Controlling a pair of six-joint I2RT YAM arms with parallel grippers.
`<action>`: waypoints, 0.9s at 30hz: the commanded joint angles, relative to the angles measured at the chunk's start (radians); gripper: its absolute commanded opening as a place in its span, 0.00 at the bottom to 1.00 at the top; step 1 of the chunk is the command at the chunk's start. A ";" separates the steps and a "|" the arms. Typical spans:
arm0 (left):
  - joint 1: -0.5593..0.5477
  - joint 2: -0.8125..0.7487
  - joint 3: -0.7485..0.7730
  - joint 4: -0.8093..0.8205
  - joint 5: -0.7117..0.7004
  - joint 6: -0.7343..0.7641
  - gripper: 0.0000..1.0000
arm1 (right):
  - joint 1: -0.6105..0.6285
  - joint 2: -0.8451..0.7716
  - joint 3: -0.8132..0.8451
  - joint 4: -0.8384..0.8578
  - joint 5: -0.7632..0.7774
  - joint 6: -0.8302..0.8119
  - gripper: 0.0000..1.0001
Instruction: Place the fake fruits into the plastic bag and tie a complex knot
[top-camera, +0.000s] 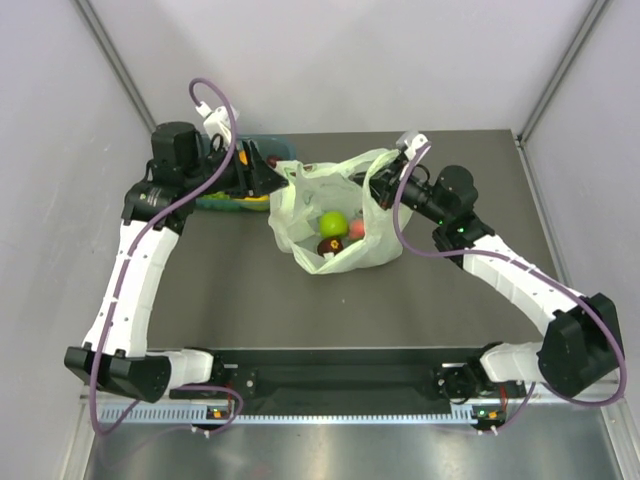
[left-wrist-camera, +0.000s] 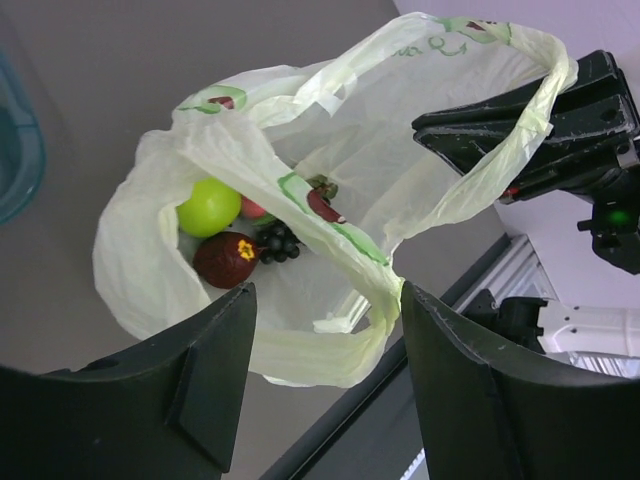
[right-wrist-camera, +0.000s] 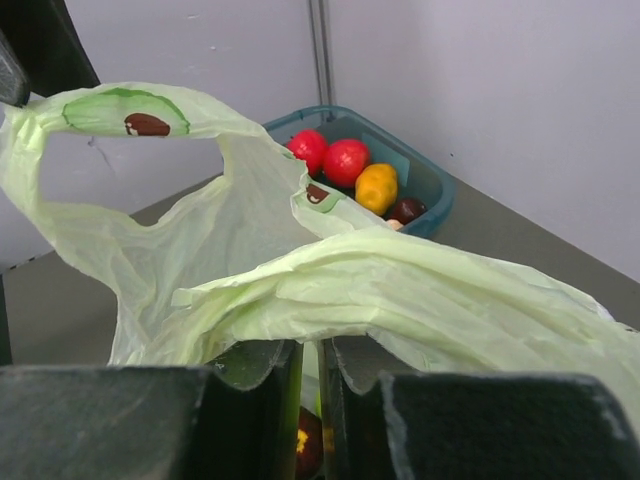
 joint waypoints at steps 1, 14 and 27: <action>0.006 -0.049 0.066 -0.062 -0.081 0.023 0.65 | 0.023 0.017 0.054 0.085 -0.015 -0.034 0.11; 0.008 -0.026 -0.051 0.076 -0.235 -0.058 0.68 | 0.096 0.060 0.066 0.123 -0.048 -0.213 0.22; -0.020 0.038 -0.118 0.274 -0.172 -0.051 0.65 | 0.110 0.096 0.063 0.148 0.000 -0.316 0.22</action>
